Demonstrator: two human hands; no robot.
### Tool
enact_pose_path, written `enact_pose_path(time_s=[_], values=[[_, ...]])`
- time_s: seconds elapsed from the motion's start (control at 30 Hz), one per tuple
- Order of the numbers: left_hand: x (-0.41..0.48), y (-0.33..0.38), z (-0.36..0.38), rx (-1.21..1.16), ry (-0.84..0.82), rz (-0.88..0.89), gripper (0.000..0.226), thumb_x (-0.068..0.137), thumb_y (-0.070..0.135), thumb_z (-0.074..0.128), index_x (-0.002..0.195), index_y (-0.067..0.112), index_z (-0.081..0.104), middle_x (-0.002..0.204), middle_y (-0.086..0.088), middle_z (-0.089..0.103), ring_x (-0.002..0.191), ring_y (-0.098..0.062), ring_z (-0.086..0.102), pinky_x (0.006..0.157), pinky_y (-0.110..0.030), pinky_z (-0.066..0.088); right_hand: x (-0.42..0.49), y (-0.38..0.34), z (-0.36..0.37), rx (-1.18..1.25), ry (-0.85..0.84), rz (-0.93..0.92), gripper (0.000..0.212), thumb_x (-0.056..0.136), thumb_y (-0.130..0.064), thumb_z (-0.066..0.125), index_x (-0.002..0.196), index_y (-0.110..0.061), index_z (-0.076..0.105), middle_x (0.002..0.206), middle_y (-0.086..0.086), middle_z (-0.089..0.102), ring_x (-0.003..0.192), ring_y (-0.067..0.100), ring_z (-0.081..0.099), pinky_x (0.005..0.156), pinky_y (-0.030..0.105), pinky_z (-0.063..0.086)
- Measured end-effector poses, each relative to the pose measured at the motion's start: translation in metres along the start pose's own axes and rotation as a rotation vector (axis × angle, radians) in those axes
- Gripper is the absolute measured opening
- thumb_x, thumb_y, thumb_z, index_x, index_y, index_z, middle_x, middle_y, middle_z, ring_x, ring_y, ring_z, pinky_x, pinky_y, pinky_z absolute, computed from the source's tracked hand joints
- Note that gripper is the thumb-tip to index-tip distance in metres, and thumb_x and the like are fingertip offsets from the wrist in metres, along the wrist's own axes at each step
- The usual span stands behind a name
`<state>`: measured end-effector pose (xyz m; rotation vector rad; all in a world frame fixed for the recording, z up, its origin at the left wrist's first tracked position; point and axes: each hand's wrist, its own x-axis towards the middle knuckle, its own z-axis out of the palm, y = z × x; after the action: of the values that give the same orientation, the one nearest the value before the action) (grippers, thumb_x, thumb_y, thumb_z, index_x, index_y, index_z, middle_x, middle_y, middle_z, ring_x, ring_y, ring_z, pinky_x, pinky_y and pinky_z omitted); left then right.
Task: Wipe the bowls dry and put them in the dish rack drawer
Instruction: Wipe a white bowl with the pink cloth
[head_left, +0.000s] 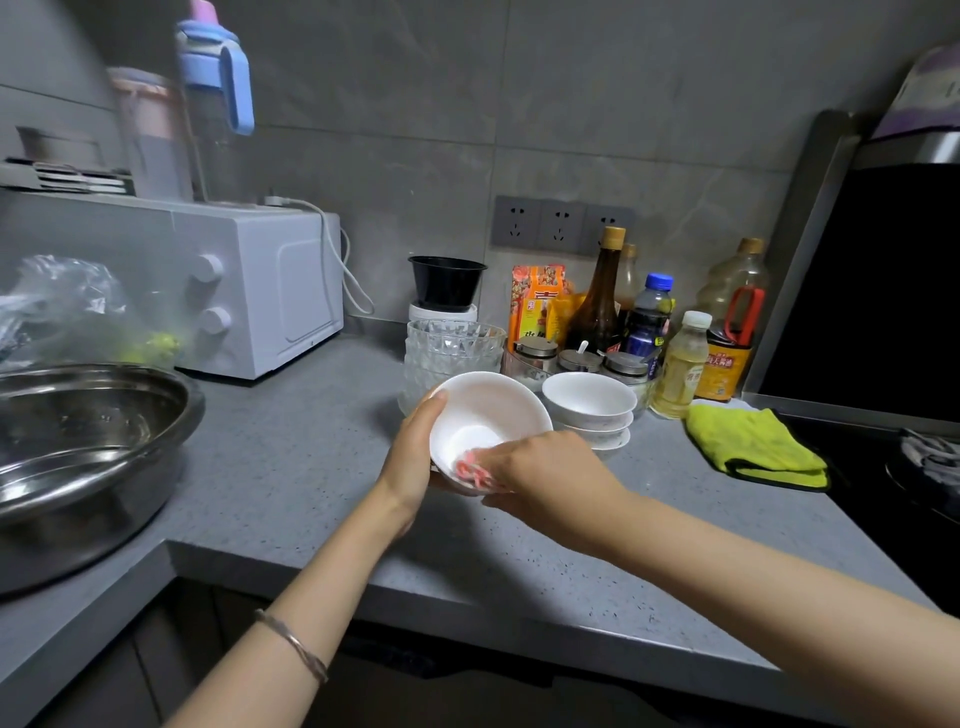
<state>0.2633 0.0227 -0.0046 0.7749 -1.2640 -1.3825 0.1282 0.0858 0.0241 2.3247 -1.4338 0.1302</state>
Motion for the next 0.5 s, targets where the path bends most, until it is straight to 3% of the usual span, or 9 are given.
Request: enact_pose_path(time_s=[0.07, 0.13, 0.2, 0.27, 0.33, 0.4, 0.5], values=[[-0.002, 0.001, -0.003, 0.051, -0.069, -0.068, 0.045, 0.095, 0.054, 0.033, 0.100, 0.025, 0.067, 0.097, -0.007, 0.070, 0.090, -0.019, 0.066, 0.068, -0.031, 0.055, 0.000, 0.004, -0.008, 0.167, -0.006, -0.003, 0.023, 0.088, -0.038, 0.061, 0.105, -0.022, 0.068, 0.099, 0.003, 0.071, 0.088, 0.027, 0.062, 0.069, 0.033, 0.044], [0.000, 0.004, -0.007, 0.143, -0.162, -0.097, 0.066, 0.082, 0.078, 0.028, 0.105, 0.031, 0.067, 0.107, -0.006, 0.070, 0.101, -0.020, 0.065, 0.072, -0.037, 0.057, -0.001, 0.012, -0.014, 0.419, -0.015, 0.057, 0.022, 0.080, -0.034, 0.073, 0.089, -0.013, 0.071, 0.084, 0.006, 0.071, 0.073, 0.024, 0.059, 0.061, 0.031, 0.041], [0.003, 0.005, -0.010, 0.163, -0.217, -0.099, 0.077, 0.071, 0.088, 0.027, 0.113, 0.036, 0.064, 0.114, -0.002, 0.069, 0.107, -0.018, 0.064, 0.074, -0.038, 0.057, -0.002, 0.016, -0.024, 0.710, -0.032, 0.133, 0.027, 0.075, -0.025, 0.080, 0.085, -0.002, 0.069, 0.077, 0.011, 0.068, 0.063, 0.019, 0.056, 0.055, 0.024, 0.040], [0.005, 0.005, -0.010, 0.079, -0.261, -0.069, 0.076, 0.072, 0.085, 0.026, 0.129, 0.042, 0.053, 0.125, 0.004, 0.064, 0.113, -0.015, 0.061, 0.082, -0.036, 0.055, -0.002, 0.018, -0.036, 0.922, -0.053, 0.194, 0.027, 0.073, -0.020, 0.080, 0.087, 0.000, 0.068, 0.073, 0.009, 0.067, 0.060, 0.016, 0.056, 0.052, 0.016, 0.041], [0.008, 0.006, -0.010, -0.052, -0.280, -0.040, 0.076, 0.077, 0.078, 0.028, 0.138, 0.035, 0.046, 0.131, 0.002, 0.060, 0.117, -0.017, 0.059, 0.090, -0.033, 0.052, -0.002, 0.021, -0.045, 1.055, -0.087, 0.234, 0.016, 0.073, -0.018, 0.079, 0.082, -0.010, 0.069, 0.068, -0.002, 0.068, 0.061, 0.006, 0.061, 0.053, 0.012, 0.043], [0.008, 0.007, -0.010, -0.095, -0.278, -0.032, 0.078, 0.078, 0.076, 0.037, 0.134, 0.024, 0.051, 0.127, -0.007, 0.063, 0.118, -0.023, 0.059, 0.095, -0.037, 0.048, -0.003, 0.023, -0.050, 1.168, -0.108, 0.265, 0.012, 0.073, -0.015, 0.079, 0.078, -0.019, 0.068, 0.068, -0.009, 0.070, 0.065, -0.002, 0.062, 0.057, 0.011, 0.046], [0.009, 0.007, -0.013, -0.066, -0.292, -0.034, 0.092, 0.062, 0.082, 0.057, 0.129, 0.019, 0.056, 0.122, -0.014, 0.064, 0.117, -0.030, 0.058, 0.100, -0.043, 0.045, -0.004, 0.026, -0.053, 1.283, -0.132, 0.315, 0.019, 0.073, -0.014, 0.078, 0.090, -0.011, 0.069, 0.079, -0.006, 0.072, 0.077, 0.003, 0.065, 0.068, 0.016, 0.051]])
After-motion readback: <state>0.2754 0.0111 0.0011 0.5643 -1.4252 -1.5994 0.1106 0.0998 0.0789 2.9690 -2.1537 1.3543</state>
